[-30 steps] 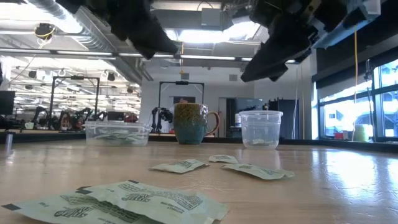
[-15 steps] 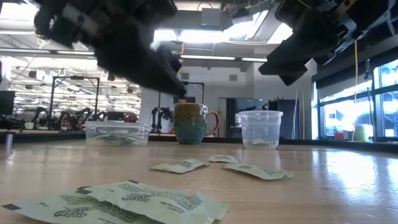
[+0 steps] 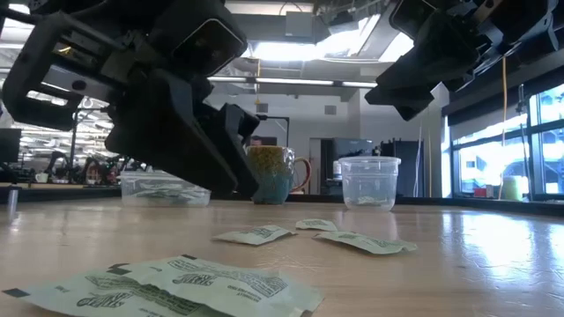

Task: Pick and place Stevia / Truvia into bins
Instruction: Put the light green stevia packet into the left transparent container

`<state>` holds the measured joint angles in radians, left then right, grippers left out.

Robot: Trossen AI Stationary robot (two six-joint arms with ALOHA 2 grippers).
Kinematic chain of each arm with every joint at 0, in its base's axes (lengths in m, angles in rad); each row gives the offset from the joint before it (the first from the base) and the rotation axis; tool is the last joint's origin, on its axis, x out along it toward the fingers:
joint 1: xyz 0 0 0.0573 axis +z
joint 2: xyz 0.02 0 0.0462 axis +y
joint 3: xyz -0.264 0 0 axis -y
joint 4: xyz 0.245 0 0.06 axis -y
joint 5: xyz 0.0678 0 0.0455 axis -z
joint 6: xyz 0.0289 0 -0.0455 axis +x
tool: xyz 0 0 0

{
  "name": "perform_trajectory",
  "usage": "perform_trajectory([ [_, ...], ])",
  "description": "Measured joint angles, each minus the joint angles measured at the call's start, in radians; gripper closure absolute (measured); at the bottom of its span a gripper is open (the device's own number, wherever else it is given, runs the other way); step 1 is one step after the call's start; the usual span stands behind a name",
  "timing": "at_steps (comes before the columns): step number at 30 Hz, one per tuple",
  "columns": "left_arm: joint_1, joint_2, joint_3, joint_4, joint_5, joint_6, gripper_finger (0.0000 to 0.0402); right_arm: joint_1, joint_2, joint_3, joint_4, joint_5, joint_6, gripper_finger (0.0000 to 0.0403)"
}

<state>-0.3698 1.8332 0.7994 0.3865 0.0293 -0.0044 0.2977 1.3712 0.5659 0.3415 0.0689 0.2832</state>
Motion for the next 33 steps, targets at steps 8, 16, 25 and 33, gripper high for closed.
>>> perform_trajectory([
  [8,-0.001,0.002,0.000,0.001,-0.033,-0.007,0.0292,0.000,0.000,0.000,0.000,0.000,0.003,0.0274],
  [16,-0.001,0.058,0.000,0.005,-0.061,-0.009,0.0310,0.000,0.000,0.000,-0.001,0.000,0.002,0.0274],
  [25,-0.001,0.068,0.001,0.007,-0.061,-0.024,0.0318,0.000,0.001,0.000,-0.002,0.000,0.002,0.0274],
  [33,-0.001,0.068,0.002,-0.013,-0.059,-0.019,0.0352,0.000,0.001,0.000,-0.003,0.000,0.003,0.0274],
])
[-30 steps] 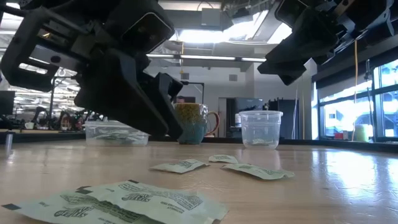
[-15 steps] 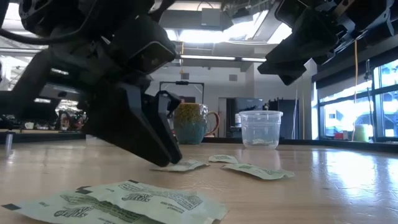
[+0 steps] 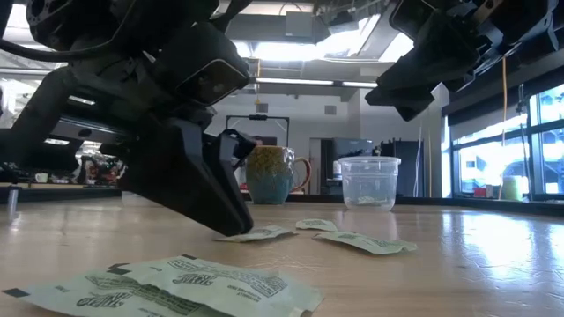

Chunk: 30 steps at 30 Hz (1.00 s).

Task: Pick and place Stevia / Truvia into bins
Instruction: Put the light green stevia packet into the left transparent container

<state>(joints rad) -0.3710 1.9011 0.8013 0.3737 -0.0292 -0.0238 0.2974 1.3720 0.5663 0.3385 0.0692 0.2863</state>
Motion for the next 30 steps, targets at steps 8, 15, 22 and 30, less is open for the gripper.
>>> perform_trajectory([
  [8,0.000,0.000,0.000,-0.007,-0.002,0.004,0.0385,0.000,0.000,0.000,0.000,0.000,-0.002,0.0274],
  [15,0.000,-0.010,-0.002,-0.010,-0.005,0.005,0.0399,0.000,0.000,0.000,0.000,0.000,-0.002,0.0274],
  [22,0.001,-0.074,-0.005,-0.034,-0.001,0.012,0.0399,0.000,0.000,0.000,-0.005,0.000,-0.003,0.0274],
  [30,0.000,-0.280,-0.003,-0.267,-0.070,0.027,0.0399,0.000,0.000,0.000,-0.008,0.000,-0.002,0.0274],
])
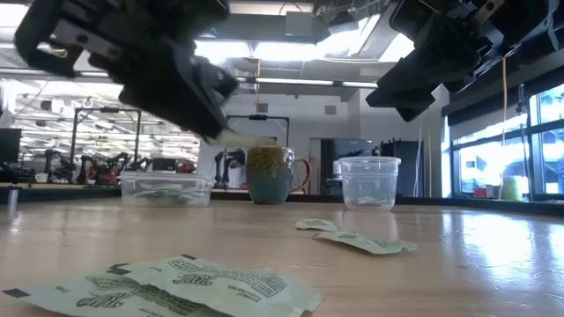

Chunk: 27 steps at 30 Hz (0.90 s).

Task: Pick and place Stevia / Truvia into bins
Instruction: Put the light green stevia packet into the left transparent container

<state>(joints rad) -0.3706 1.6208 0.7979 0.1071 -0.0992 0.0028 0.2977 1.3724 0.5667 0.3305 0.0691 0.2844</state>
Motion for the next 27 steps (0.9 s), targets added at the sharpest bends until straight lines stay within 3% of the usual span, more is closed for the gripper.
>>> perform_trajectory([
  [5,0.010,-0.162,0.000,-0.260,-0.199,-0.029,0.0400,0.000,0.000,0.000,-0.002,0.000,0.002,0.0274],
  [12,0.092,-0.315,-0.003,-0.574,-0.359,-0.178,0.0400,0.000,0.000,0.000,-0.002,-0.001,0.003,0.0274],
  [17,0.192,-0.358,-0.085,-0.635,-0.366,-0.208,0.0399,0.000,0.000,0.000,-0.010,-0.002,0.026,0.0274],
  [27,0.405,-0.380,-0.195,-0.525,-0.280,-0.210,0.0400,0.000,0.000,0.000,-0.020,-0.003,0.026,0.0274],
])
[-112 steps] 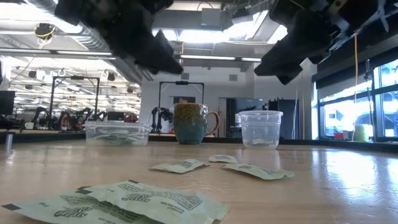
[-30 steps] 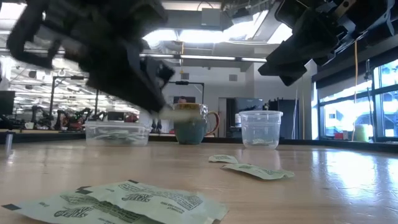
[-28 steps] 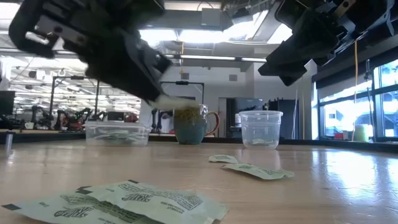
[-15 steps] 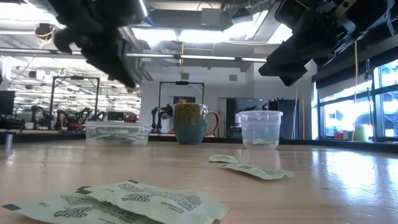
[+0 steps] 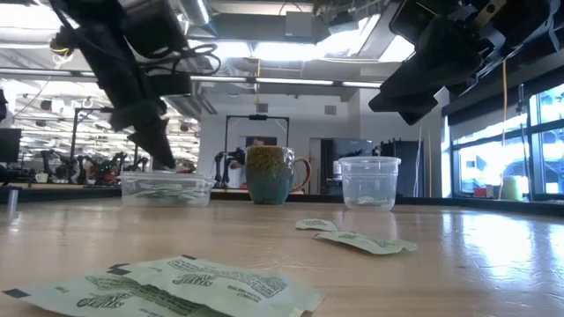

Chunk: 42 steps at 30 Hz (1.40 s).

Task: Pick and place Stevia / Truvia into bins
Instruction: Put the light green stevia packet into the left transparent container

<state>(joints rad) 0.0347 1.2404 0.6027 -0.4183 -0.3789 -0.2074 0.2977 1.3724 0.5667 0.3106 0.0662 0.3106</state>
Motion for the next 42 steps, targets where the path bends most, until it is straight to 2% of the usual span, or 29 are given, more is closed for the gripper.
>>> perform_trajectory([
  [6,0.098,0.007,-0.009,0.030,0.039,0.000,0.0400,0.000,0.000,0.000,-0.002,0.000,0.000,0.0274],
  [12,0.151,0.018,-0.009,0.030,0.081,-0.001,0.0397,0.000,0.000,0.000,-0.002,0.000,0.000,0.0274],
  [15,0.158,0.019,-0.009,0.031,0.106,0.006,0.0396,0.000,0.000,0.000,-0.002,0.000,0.000,0.0274],
  [23,0.156,0.013,-0.009,0.032,0.077,-0.009,0.0394,0.000,0.000,0.000,-0.002,0.000,0.001,0.0274],
  [27,0.149,-0.013,-0.009,0.047,0.082,0.001,0.0380,0.000,0.000,0.000,-0.002,0.000,0.002,0.0274],
  [31,0.132,-0.057,-0.009,0.095,0.149,0.019,0.0349,0.000,0.000,0.000,-0.003,0.000,0.002,0.0274],
  [35,0.085,-0.088,-0.009,0.204,0.278,0.035,0.0322,0.000,0.000,0.000,-0.006,0.000,0.002,0.0274],
  [39,-0.006,-0.086,-0.009,0.334,0.398,0.038,0.0311,0.000,0.000,0.000,-0.006,0.001,0.001,0.0274],
  [42,-0.090,-0.061,-0.009,0.396,0.424,0.044,0.0313,0.000,0.000,0.000,-0.006,0.001,0.002,0.0274],
])
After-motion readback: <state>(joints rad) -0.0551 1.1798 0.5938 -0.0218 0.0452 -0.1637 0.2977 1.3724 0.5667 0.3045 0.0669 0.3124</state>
